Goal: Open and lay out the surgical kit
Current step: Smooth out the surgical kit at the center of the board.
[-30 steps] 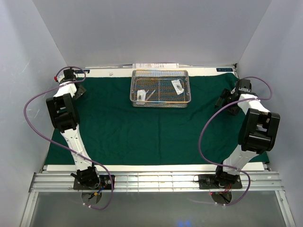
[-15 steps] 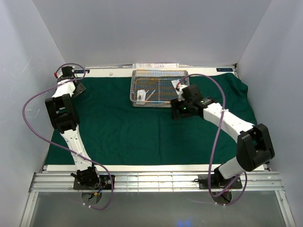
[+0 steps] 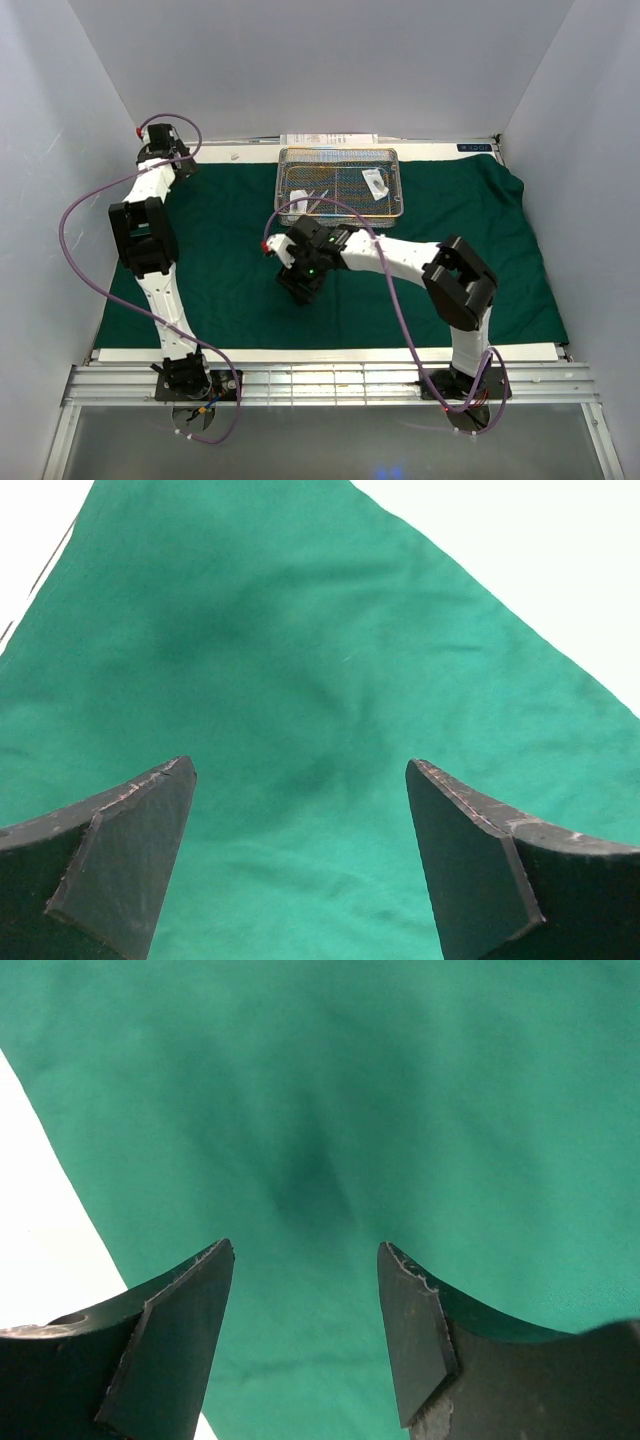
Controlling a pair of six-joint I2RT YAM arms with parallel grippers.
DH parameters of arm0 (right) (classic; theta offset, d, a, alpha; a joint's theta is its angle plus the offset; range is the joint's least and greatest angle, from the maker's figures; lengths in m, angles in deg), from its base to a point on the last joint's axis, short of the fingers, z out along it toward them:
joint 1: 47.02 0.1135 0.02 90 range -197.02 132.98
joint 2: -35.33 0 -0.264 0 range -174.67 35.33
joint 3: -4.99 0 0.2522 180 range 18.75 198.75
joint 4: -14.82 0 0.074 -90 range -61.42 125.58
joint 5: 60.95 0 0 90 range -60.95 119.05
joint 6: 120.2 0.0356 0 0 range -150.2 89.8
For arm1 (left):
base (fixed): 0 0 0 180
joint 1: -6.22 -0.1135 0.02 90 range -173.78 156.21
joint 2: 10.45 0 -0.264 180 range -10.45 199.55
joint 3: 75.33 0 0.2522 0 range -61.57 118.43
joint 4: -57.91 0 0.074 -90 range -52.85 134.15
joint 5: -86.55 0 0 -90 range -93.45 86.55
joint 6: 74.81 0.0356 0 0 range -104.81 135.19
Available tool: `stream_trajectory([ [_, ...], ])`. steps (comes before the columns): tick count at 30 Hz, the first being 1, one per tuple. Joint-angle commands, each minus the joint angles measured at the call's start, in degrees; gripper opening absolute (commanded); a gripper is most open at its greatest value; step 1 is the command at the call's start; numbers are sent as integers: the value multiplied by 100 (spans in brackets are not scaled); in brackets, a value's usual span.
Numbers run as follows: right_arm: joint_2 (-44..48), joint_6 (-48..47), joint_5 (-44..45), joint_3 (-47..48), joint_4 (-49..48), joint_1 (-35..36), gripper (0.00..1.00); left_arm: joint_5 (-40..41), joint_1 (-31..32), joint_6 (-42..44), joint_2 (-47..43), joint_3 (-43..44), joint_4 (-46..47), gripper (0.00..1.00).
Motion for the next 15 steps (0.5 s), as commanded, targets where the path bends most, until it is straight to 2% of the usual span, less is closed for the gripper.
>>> stream_trajectory([
  [1,-290,-594,-390,455,335,287,65,83,-29,61,29,323,194,98],
  [12,-862,-919,-180,798,554,823,65,329,-29,140,354,131,344,98],
  [15,-993,-954,-39,807,554,955,61,417,-29,131,486,130,344,98],
])
